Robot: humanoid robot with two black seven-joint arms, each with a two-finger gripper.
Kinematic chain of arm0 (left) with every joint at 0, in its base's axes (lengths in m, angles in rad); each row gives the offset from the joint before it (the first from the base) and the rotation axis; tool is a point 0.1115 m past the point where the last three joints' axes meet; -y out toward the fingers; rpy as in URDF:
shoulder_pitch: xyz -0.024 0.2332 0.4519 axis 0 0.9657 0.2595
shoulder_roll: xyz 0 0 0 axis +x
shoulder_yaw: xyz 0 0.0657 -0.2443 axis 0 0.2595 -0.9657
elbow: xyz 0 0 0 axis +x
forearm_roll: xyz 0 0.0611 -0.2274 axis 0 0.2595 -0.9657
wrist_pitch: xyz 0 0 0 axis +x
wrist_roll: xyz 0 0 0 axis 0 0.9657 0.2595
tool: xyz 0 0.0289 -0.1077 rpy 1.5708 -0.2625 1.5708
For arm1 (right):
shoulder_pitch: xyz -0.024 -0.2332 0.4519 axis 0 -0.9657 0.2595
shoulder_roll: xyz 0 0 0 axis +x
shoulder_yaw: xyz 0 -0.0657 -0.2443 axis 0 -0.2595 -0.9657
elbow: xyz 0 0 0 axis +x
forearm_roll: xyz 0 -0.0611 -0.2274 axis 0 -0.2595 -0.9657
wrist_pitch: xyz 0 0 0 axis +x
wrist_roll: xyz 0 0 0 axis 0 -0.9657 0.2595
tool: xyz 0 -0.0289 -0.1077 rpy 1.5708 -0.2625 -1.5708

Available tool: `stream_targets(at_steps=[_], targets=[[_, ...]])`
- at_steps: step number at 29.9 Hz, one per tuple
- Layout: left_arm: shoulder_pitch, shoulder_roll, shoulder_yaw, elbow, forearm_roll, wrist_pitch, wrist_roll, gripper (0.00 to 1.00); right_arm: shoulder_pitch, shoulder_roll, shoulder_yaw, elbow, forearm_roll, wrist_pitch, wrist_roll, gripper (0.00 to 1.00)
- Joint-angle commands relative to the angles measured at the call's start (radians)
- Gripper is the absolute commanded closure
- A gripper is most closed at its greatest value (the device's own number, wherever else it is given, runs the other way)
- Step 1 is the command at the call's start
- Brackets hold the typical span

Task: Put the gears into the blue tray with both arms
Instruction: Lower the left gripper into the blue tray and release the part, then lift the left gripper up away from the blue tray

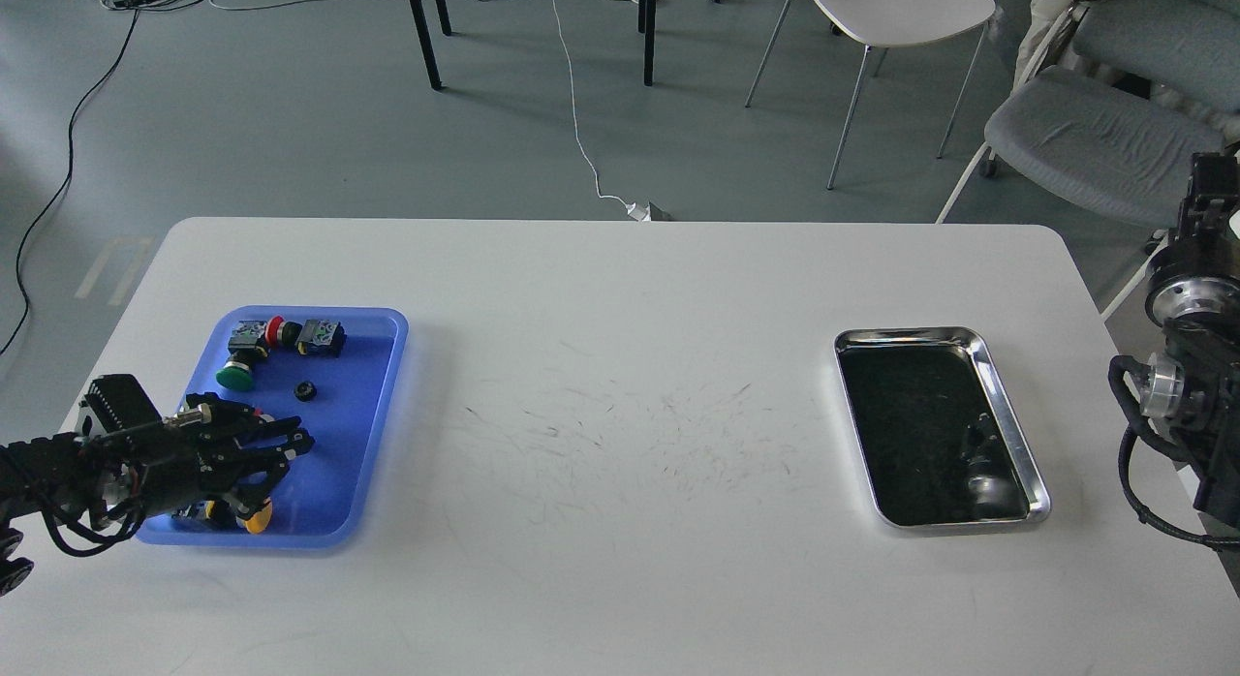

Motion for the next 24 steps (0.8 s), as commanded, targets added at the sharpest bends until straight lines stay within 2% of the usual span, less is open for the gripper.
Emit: stream_targets(at_steps=[1,8,15,17,20,24], targets=[[-0.001,0.001,0.000,0.000,-0.020,0.000,0.000,0.68,0.000,0.000,0.000,0.001,0.001,0.000,0.000,0.05],[-0.001,0.006,-0.003,0.000,-0.069,0.002,0.000,0.57,0.000,0.000,0.000,0.001,-0.001,0.000,0.000,0.05],[-0.024,0.012,-0.013,0.002,-0.319,-0.002,0.000,0.22,0.018,-0.014,-0.044,0.001,-0.005,0.000,0.000,0.03],[-0.047,0.012,-0.015,0.002,-0.397,-0.002,0.000,0.18,0.024,-0.014,-0.066,0.001,-0.005,0.000,0.000,0.03],[-0.090,0.006,-0.012,0.002,-0.529,-0.003,0.000,0.05,0.031,-0.015,-0.077,0.001,-0.007,0.008,0.000,0.01],[-0.125,0.002,-0.015,0.014,-0.658,-0.015,0.000,0.03,0.050,-0.014,-0.087,0.004,-0.005,0.012,0.000,0.01]])
